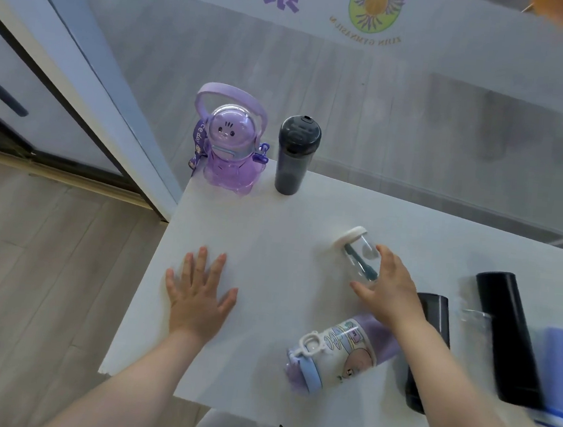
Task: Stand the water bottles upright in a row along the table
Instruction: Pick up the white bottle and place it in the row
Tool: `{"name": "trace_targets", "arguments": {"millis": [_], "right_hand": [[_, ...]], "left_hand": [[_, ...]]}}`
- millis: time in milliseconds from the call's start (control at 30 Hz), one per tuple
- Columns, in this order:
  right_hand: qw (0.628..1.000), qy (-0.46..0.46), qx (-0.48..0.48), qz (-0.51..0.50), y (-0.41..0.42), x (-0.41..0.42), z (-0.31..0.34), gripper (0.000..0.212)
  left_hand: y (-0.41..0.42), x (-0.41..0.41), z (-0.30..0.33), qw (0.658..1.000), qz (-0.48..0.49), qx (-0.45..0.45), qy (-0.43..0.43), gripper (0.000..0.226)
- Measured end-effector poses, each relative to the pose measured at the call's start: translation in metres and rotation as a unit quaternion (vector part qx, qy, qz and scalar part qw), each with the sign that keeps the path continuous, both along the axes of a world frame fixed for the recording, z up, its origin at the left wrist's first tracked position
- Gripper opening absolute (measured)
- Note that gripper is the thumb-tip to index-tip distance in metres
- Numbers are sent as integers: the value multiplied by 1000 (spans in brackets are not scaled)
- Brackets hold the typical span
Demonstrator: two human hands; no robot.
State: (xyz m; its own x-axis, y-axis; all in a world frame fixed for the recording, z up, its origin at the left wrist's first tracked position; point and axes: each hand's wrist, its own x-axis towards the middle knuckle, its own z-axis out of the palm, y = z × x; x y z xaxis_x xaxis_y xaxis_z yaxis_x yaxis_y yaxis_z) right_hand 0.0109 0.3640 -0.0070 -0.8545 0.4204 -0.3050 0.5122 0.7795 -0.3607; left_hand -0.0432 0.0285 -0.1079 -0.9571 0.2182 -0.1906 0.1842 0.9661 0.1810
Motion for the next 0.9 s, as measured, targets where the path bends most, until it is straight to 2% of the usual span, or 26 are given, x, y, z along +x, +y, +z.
{"name": "trace_targets", "arguments": {"millis": [167,333,433,533,700,833,900], "right_hand": [[998,-49,44,-5,1,-12,6,91],[995,-89,41,-5,1,-23,15,88],[995,-99,-6,-32,6,-32,24,90],[983,-131,-95,-85,12,-40,31,87],[968,-180,-139,-104,14,-44,33,87],[950,-239,-171,-103,13,-56,48,67],[925,-274,-228,-129,12,-64,60,59]], "left_hand": [[0,-1,1,1000,-1,9,1,70],[-1,-1,0,1000,-4,11,10,69],[-1,0,-1,1000,-1,13,10,69],[0,0,-1,1000,-2,10,11,69],[-1,-1,-1,1000,0,16,10,69],[-1,-1,-1,1000,-2,11,8,69],[-1,-1,0,1000,-1,17,7,69]]}}
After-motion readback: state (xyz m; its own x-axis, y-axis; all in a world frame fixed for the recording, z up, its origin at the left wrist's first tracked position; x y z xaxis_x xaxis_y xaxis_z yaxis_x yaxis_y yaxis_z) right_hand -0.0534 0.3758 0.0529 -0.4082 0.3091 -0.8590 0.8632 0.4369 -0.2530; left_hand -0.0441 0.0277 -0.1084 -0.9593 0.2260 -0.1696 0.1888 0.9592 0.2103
